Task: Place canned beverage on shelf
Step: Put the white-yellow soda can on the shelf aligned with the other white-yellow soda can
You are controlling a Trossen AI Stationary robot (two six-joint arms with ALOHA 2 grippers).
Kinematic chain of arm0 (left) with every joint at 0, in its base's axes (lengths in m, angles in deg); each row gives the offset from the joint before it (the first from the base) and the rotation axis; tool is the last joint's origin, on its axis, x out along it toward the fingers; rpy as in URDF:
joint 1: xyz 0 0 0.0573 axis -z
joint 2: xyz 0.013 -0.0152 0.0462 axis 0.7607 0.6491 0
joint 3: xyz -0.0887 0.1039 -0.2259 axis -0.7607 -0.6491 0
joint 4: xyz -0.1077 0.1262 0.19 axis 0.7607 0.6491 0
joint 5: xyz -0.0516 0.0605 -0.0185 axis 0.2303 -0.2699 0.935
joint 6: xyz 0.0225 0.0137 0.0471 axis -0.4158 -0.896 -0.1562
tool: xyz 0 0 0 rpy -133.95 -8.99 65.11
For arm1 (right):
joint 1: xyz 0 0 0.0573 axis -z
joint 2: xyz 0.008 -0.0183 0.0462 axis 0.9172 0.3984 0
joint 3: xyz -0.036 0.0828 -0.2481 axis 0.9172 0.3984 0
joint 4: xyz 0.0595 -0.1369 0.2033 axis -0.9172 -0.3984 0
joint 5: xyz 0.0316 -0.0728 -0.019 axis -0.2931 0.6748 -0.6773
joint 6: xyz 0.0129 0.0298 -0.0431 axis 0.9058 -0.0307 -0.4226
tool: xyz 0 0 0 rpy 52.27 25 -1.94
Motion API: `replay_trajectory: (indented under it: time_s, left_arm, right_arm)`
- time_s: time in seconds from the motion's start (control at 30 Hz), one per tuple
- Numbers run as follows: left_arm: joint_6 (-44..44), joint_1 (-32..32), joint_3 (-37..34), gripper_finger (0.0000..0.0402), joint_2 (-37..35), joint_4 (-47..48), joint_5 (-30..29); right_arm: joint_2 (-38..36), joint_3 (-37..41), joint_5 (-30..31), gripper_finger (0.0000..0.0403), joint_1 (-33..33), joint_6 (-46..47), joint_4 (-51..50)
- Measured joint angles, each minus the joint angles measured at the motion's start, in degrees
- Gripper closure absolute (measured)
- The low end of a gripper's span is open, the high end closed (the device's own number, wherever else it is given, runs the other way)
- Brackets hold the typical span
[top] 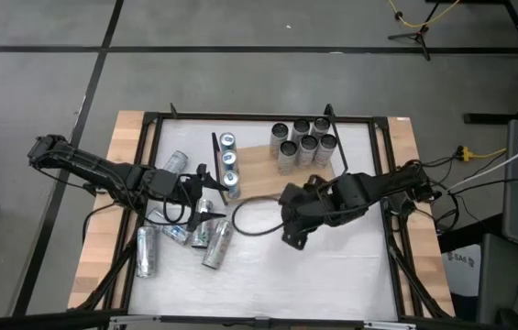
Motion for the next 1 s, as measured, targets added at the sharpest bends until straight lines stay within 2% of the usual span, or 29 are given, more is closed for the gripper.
replay_trajectory:
  time_s: [0.1,0.2,0.33,0.5,0.7,0.87,1.0]
  left_arm:
    - [0.0,0.0,0.0,0.0048,0.0,0.0,0.0]
    - [2.5,0.0,0.0,0.0048,0.0,0.0,0.0]
    - [13.4,0.5,0.0,0.0048,0.0,0.0,0.0]
    - [22.1,4.5,0.0,0.0048,0.0,0.0,0.0]
    - [28.4,10.6,0.4,0.0048,0.1,0.3,-6.2]
    - [28.4,14.2,6.3,0.0049,2.6,3.2,-10.6]
    - [30.5,15.2,14.8,0.0049,7.6,16.0,-13.3]
  right_arm:
    - [0.0,0.0,0.0,0.0081,0.7,4.2,-0.5]
    - [0.0,0.0,0.0,0.0081,1.0,4.7,-0.5]
    - [0.0,0.0,0.0,0.0081,1.4,4.6,-0.4]
    - [0.0,0.0,0.0,0.0081,1.3,4.1,-0.4]
    - [0.0,0.0,0.0,0.0081,1.3,2.3,-0.4]
    - [0.0,0.0,0.0,0.0081,1.3,0.7,-0.4]
    - [-0.1,0.0,0.0,0.0081,1.3,-1.0,-0.4]
